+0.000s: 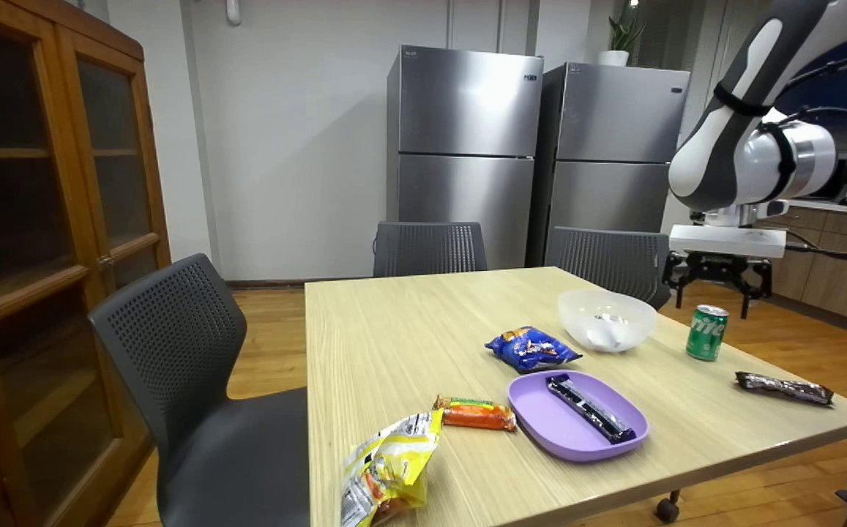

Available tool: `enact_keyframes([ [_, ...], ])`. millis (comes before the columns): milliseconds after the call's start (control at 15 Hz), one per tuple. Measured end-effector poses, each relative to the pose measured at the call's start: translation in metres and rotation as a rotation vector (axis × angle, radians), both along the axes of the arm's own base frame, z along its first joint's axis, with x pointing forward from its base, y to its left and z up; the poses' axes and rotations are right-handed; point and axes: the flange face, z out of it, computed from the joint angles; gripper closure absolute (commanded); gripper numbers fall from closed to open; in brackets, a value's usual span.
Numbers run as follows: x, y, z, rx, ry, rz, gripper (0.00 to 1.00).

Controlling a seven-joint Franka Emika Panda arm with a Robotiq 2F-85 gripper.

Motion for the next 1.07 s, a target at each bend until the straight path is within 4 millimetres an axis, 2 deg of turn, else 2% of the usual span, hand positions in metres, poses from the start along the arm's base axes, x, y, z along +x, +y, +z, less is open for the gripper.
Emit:
enact_keyframes([
  [267,-0.025,-0.009,-0.013,0.048,0.073,-0.108,0.0],
  [533,-0.04,-0.021,-0.027,0.095,0.104,-0.262,0.0],
  [800,-0.047,-0.03,-0.044,0.153,0.122,-0.394,0.0],
  [1067,-0.047,-0.034,-0.05,0.159,0.131,-0.419,0.0],
])
